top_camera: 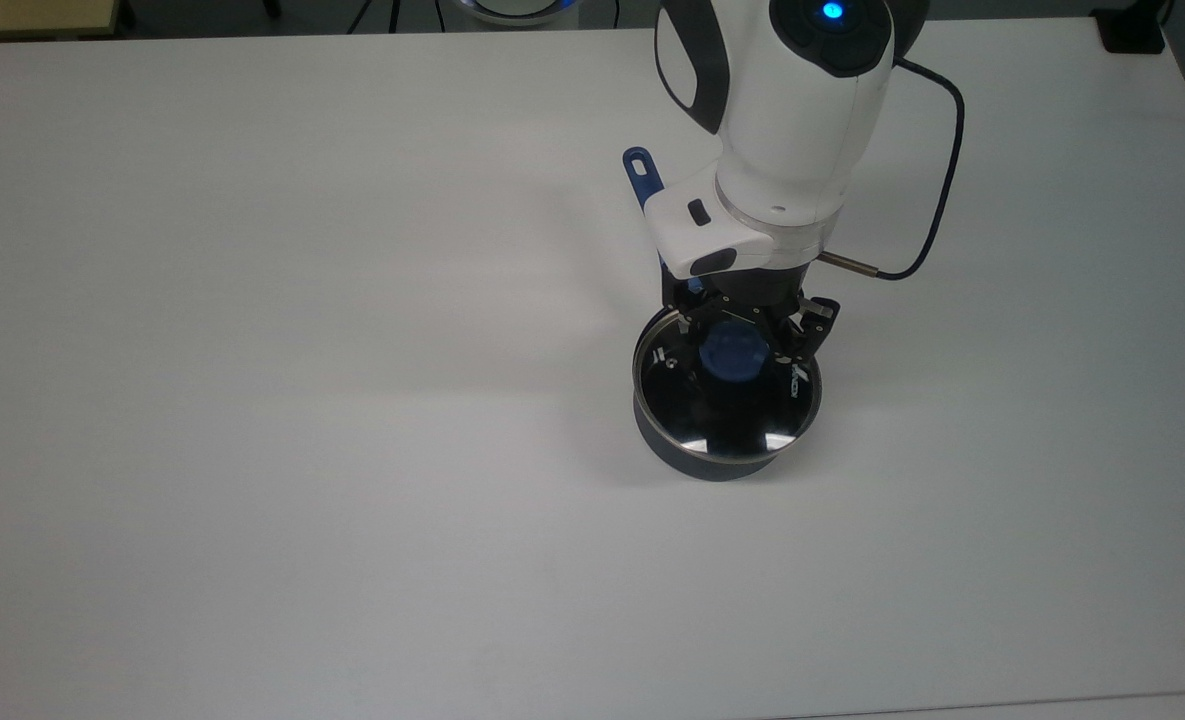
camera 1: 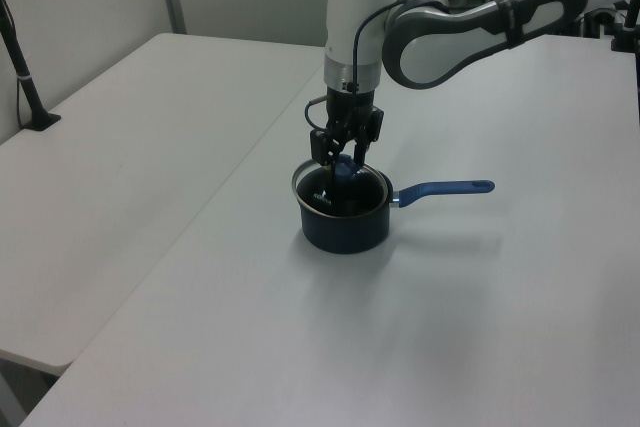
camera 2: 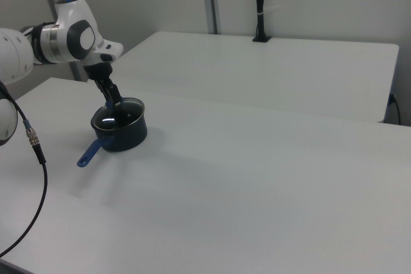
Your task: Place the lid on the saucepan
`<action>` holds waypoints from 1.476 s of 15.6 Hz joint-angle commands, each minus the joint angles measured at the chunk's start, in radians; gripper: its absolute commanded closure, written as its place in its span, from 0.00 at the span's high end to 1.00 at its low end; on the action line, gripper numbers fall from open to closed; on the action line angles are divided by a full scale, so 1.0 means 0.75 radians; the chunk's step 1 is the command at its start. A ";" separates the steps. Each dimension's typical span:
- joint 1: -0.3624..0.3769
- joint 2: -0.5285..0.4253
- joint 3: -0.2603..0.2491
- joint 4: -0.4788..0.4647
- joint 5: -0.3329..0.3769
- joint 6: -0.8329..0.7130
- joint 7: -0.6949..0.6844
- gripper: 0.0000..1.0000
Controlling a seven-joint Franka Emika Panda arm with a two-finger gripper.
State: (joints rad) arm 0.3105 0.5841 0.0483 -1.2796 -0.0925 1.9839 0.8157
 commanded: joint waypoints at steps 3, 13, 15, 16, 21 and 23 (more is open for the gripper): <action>-0.070 -0.173 0.009 -0.041 0.015 -0.096 0.023 1.00; -0.312 -0.723 0.048 -0.366 0.050 -0.589 -0.449 1.00; -0.304 -0.811 -0.027 -0.400 0.058 -0.675 -0.584 1.00; -0.310 -0.850 -0.060 -0.415 0.084 -0.712 -0.627 1.00; -0.456 -0.918 -0.150 -0.421 0.144 -0.739 -1.007 1.00; -0.475 -0.910 -0.152 -0.417 0.136 -0.702 -1.183 1.00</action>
State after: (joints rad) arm -0.0242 -0.0869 -0.0659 -1.5589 -0.0055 1.4226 0.0768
